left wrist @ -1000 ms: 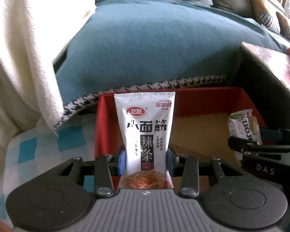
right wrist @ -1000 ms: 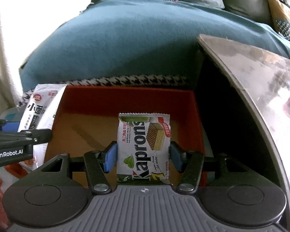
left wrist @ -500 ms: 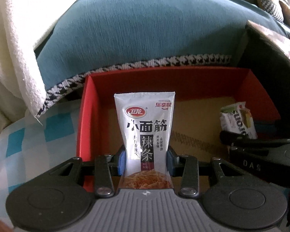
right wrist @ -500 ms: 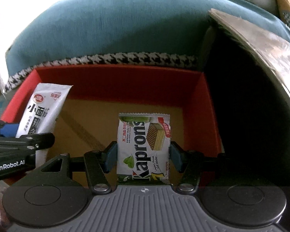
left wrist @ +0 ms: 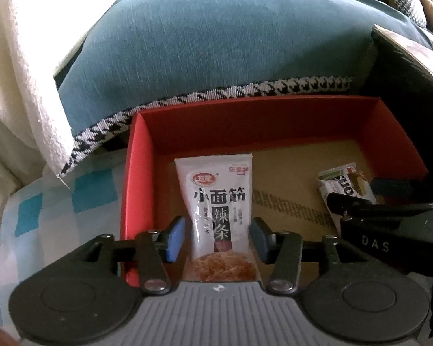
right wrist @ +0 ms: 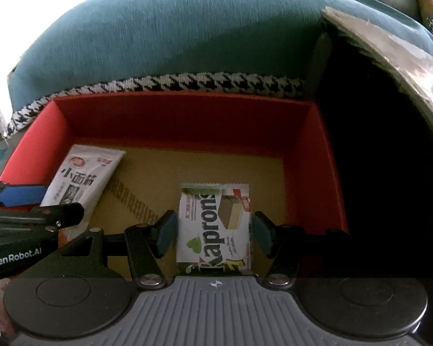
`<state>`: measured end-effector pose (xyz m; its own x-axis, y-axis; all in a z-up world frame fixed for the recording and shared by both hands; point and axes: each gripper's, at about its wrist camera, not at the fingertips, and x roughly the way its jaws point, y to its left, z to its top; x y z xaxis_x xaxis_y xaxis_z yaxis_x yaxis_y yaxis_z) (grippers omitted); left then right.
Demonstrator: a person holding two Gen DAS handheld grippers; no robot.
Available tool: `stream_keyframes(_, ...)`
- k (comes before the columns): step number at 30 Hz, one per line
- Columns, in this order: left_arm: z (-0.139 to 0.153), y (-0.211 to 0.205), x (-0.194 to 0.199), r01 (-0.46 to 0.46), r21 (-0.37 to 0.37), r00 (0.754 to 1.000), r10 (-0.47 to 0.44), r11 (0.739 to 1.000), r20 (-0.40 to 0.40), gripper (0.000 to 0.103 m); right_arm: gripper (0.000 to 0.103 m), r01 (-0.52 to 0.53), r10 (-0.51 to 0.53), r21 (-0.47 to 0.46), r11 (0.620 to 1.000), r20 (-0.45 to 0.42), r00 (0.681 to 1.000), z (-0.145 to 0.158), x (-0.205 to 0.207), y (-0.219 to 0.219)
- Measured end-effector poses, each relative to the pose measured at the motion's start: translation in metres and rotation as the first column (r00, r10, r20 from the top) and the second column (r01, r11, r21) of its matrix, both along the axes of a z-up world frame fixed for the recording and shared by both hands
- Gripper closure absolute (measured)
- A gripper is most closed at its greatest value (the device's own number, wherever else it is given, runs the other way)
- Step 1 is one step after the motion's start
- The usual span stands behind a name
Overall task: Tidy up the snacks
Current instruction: 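Lower both snacks into the red box and open both grippers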
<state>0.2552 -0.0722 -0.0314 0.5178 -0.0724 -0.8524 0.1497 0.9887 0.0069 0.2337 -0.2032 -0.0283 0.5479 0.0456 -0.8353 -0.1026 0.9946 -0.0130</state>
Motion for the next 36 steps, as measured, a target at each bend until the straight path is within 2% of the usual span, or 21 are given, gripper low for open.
stream_keyframes(7,0.010,0.002,-0.006,-0.005,-0.009,1.000,0.005,1.000,0.020,0.052,0.035,0.008,-0.008,0.012,1.000,0.034,0.999,0.020,-0.004,0.004)
stream_keyframes(13,0.029,0.007,-0.019,-0.004,-0.004,0.998,0.004,1.000,0.069,0.045,0.034,0.005,-0.006,0.020,1.000,0.057,0.998,0.040,-0.009,0.010)
stream_keyframes(24,0.050,0.019,-0.040,-0.008,-0.024,0.995,0.010,1.000,0.100,0.044,0.031,-0.005,0.003,0.027,1.000,0.093,0.996,0.066,-0.031,0.012)
stream_keyframes(36,0.056,0.036,-0.061,-0.022,-0.026,0.996,0.024,0.999,0.087,0.043,0.031,-0.020,0.016,0.047,0.999,0.081,0.997,0.069,-0.055,0.020)
